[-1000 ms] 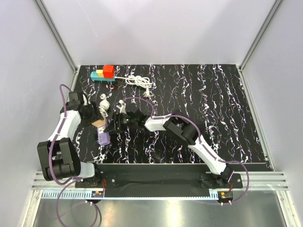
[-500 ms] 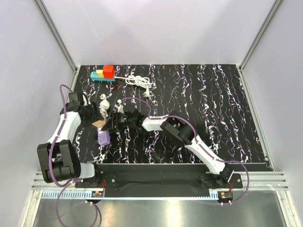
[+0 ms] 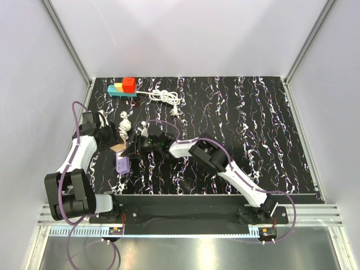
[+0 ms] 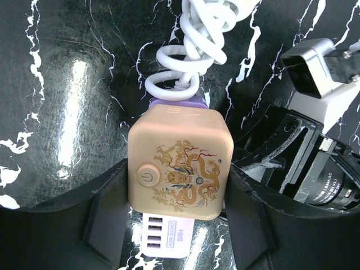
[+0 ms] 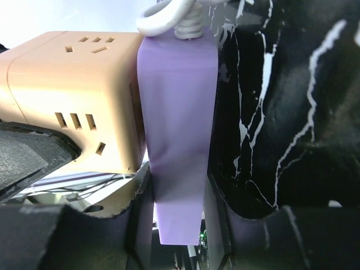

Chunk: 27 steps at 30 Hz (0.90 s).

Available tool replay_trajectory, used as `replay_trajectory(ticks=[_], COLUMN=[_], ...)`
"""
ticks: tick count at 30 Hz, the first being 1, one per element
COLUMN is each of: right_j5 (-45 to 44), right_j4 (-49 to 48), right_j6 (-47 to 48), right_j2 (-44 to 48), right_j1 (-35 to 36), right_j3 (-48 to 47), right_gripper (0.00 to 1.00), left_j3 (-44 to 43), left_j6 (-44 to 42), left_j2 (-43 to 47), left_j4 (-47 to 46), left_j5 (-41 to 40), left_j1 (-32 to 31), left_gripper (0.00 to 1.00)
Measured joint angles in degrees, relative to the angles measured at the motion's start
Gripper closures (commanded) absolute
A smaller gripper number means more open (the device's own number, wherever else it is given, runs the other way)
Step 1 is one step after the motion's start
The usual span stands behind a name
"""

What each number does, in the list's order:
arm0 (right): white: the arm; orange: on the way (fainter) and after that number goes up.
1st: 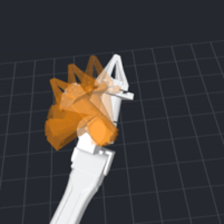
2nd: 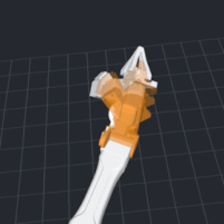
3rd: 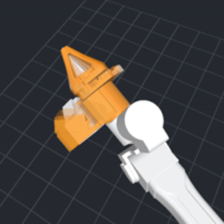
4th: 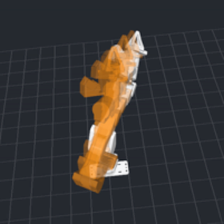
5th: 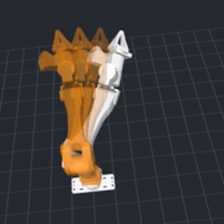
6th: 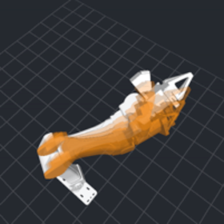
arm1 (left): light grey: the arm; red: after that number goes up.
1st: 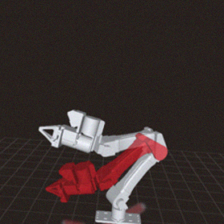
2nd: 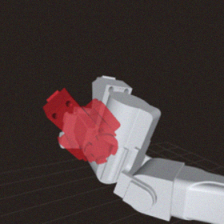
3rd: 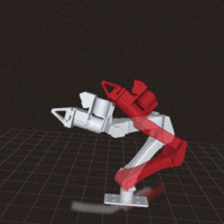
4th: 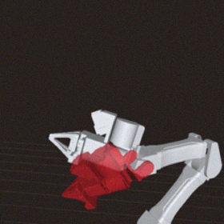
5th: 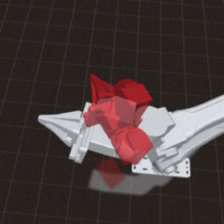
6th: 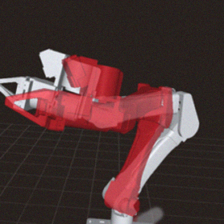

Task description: Pull the plug off the socket

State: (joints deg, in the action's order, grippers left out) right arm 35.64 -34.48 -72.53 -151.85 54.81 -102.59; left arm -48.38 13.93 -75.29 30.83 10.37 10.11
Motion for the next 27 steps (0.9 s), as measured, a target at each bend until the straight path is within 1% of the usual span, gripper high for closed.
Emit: replay_trajectory(ticks=[2,8,15,24,27], right_j5=[-0.07,-0.74,-2.01,-2.01,-1.99], right_j4=[-0.96,-1.44,-0.59,0.83,1.88], right_j6=[-1.09,-1.51,-2.03,-1.84,-0.94], right_j2=[0.07,1.2,1.73,1.73,1.73], right_j1=[0.0,0.13,0.52,0.55,0.57], right_j3=[0.85,3.08,3.63,3.06,2.36], right_gripper=[1.0,1.0,1.0,1.0,1.0], left_j3=[0.22,1.7,2.82,2.8,2.8], left_j6=[0.0,0.15,0.55,0.72,1.14], left_j2=[0.35,2.45,7.74,7.65,9.35], left_j4=[-0.17,-0.5,-0.59,-0.79,-0.13], left_j5=[-0.07,-0.52,-2.75,-3.54,-6.71], left_j1=[-0.11,-0.5,-1.07,-1.22,-1.29], left_gripper=[0.87,1.0,1.0,1.0,1.0])
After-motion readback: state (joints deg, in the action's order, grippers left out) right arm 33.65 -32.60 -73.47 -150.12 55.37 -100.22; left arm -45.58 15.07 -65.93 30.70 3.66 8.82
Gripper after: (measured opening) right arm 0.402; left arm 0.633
